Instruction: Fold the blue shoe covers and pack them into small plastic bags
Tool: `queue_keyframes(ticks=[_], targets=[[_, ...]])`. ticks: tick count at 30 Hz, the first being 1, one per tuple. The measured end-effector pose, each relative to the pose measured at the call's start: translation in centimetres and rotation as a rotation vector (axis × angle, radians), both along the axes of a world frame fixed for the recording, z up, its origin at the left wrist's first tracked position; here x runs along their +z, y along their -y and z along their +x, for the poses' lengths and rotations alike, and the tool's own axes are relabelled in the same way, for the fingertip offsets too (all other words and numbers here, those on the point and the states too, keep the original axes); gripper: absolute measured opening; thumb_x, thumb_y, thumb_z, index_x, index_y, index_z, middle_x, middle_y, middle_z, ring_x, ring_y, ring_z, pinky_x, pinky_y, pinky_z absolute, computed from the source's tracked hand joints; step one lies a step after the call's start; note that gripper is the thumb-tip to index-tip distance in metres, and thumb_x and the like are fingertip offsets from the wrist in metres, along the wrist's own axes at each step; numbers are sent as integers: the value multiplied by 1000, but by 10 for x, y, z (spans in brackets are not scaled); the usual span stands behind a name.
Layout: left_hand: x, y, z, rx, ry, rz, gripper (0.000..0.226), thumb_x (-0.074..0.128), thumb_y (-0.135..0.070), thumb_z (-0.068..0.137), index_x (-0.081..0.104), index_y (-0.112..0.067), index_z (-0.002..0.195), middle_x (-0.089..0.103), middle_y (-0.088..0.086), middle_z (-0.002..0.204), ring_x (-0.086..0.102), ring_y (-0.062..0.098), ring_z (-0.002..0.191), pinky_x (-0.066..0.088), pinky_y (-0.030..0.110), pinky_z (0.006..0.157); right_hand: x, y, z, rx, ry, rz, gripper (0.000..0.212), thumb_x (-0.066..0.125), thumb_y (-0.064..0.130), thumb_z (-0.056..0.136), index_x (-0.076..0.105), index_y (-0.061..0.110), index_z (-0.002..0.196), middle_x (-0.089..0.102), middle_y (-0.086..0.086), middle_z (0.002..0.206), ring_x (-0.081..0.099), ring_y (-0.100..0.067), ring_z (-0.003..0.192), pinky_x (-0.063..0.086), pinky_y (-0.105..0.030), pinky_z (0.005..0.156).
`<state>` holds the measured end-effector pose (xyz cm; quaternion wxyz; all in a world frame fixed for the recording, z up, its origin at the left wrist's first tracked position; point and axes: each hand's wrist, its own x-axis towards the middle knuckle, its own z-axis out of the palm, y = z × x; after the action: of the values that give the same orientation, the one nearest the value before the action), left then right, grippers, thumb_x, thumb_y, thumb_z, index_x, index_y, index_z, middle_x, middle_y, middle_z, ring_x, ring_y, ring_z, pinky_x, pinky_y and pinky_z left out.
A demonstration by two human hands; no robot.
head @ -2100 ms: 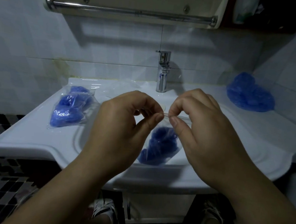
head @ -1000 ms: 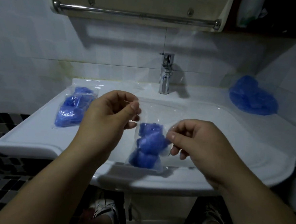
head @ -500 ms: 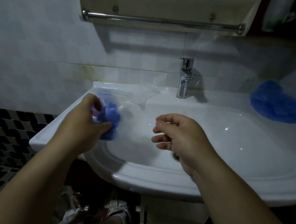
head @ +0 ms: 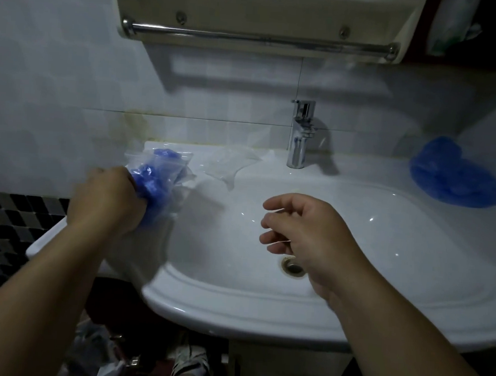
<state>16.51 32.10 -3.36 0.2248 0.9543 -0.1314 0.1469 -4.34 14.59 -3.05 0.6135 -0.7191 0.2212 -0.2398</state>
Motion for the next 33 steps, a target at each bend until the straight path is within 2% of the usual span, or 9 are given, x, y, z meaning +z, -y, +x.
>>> queue_keyframes(ticks=[3, 6, 12, 15, 18, 22, 25, 30, 33], targets=[[11, 9, -16, 54, 110, -26, 35, 65, -24, 79, 59, -2, 105, 47, 28, 116, 46, 47, 109, 44, 49, 93, 0, 9, -6, -24, -4, -12, 15, 63, 8, 86, 67, 17, 98, 71, -10, 91, 71, -15, 69, 55, -24, 62], [27, 40, -52, -107, 234, -116, 35, 70, -22, 79, 57, -3, 106, 46, 26, 120, 43, 44, 111, 39, 46, 94, 1, 21, -14, -65, -16, -21, 12, 64, 10, 88, 68, 16, 97, 71, -9, 89, 71, -14, 68, 57, -26, 64], [31, 162, -126, -704, 72, -51, 48, 71, -31, 82, 51, -20, 125, 46, 3, 132, 52, 23, 111, 45, 33, 92, 7, 93, -47, -315, -95, -119, 12, 66, 16, 89, 72, 14, 79, 72, -4, 75, 69, -13, 62, 58, -28, 66], [26, 211, -147, -856, 11, 34, 59, 69, -31, 85, 43, -20, 138, 43, 3, 141, 49, 22, 122, 43, 33, 99, 8, 155, -67, -474, -176, -256, 14, 74, 22, 82, 70, 14, 71, 69, -3, 64, 66, -14, 60, 57, -31, 65], [24, 249, -154, -945, -18, 88, 64, 67, -28, 86, 39, -16, 143, 40, 3, 144, 47, 22, 126, 41, 32, 103, 6, 218, -83, -604, -267, -510, 25, 74, 24, 82, 62, 12, 64, 63, -2, 62, 58, -18, 62, 46, -26, 60], [26, 285, -152, -968, -22, 100, 61, 67, -28, 86, 42, -15, 141, 45, 5, 137, 52, 23, 118, 44, 31, 97, 2, 288, -87, -636, -494, -838, 24, 56, 23, 92, 58, 10, 71, 65, -14, 85, 61, -30, 80, 40, -28, 66], [24, 297, -149, -979, -16, 76, 57, 66, -27, 87, 44, -19, 139, 46, 2, 136, 55, 21, 111, 44, 28, 92, -6, 337, -86, -586, -594, -932, 19, 54, 26, 92, 64, 10, 93, 65, -14, 104, 61, -34, 101, 48, -36, 83], [17, 302, -142, -980, 26, 39, 47, 63, -24, 89, 49, -20, 134, 45, -2, 134, 57, 18, 103, 43, 26, 90, -26, 382, -86, -551, -769, -676, 48, 50, 39, 95, 55, 7, 130, 57, -12, 130, 53, -34, 116, 40, -40, 104], [17, 299, -138, -960, 43, 11, 47, 62, -23, 89, 50, -20, 134, 46, -2, 133, 58, 18, 101, 40, 23, 86, -20, 384, -90, -743, -673, -691, 42, 45, 35, 89, 61, 8, 116, 64, -15, 114, 59, -34, 100, 49, -44, 93]])
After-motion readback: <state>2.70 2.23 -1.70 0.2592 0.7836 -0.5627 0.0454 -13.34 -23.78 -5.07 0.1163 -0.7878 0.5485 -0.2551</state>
